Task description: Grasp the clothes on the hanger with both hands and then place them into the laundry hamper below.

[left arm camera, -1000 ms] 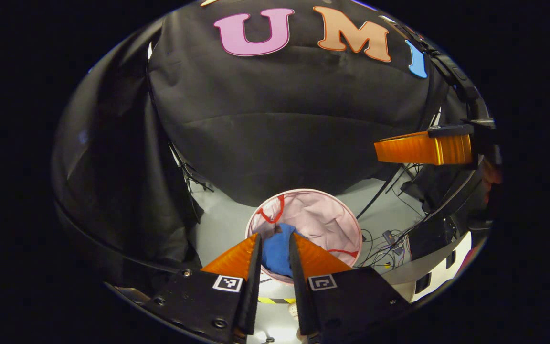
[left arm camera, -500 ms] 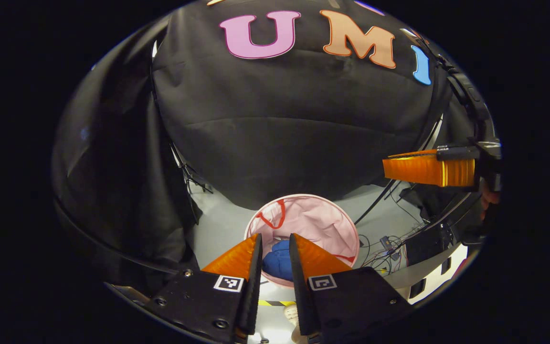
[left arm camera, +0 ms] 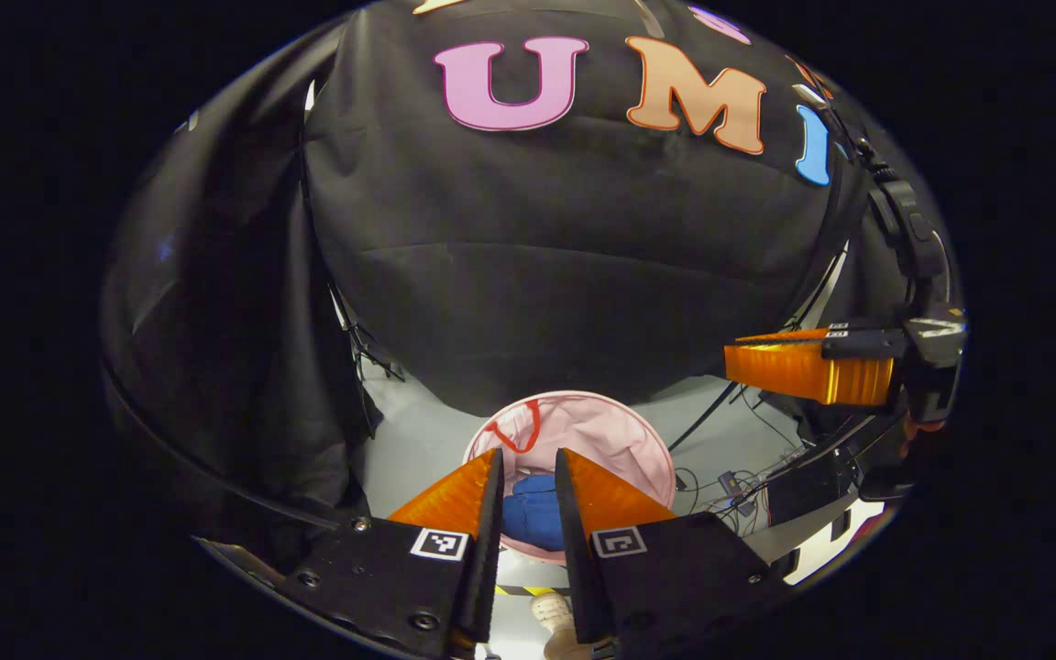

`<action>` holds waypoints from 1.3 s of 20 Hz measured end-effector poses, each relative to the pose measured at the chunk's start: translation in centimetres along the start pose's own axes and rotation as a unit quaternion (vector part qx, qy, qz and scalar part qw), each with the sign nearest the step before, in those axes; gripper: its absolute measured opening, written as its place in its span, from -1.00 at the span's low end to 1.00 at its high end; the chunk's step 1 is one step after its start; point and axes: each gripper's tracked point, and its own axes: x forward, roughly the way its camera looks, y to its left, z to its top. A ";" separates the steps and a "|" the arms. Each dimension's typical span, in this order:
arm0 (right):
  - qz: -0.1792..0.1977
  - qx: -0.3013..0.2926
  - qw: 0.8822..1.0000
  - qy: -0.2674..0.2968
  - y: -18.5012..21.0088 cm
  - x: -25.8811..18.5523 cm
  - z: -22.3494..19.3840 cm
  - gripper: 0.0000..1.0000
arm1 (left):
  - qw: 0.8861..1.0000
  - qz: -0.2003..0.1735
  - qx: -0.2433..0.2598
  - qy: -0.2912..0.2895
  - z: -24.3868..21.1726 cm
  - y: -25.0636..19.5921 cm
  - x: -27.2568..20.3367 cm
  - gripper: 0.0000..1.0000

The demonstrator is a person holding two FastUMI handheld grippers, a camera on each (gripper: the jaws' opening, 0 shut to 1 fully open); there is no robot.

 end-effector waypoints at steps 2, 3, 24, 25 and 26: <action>-0.003 -0.001 1.000 -0.007 0.0 -0.3 0.4 -0.83 | 1.000 -0.002 0.001 -0.012 1.1 -0.3 -0.7 -0.29; -0.004 -0.002 1.000 -0.011 -0.1 -0.6 0.5 -0.84 | 1.000 -0.004 0.002 -0.020 1.9 -0.5 -1.1 -0.31; -0.035 -0.007 0.957 -0.287 -0.3 -19.1 19.8 -0.84 | 0.952 -0.046 0.036 -0.302 23.6 -5.2 -17.2 -0.31; -0.036 -0.008 0.952 -0.303 -0.2 -20.6 20.4 -0.84 | 0.947 -0.047 0.035 -0.316 24.3 -5.2 -18.0 -0.27; -0.036 -0.008 0.947 -0.319 0.1 -22.2 20.9 -0.84 | 0.942 -0.049 0.033 -0.331 25.2 -5.2 -19.1 -0.27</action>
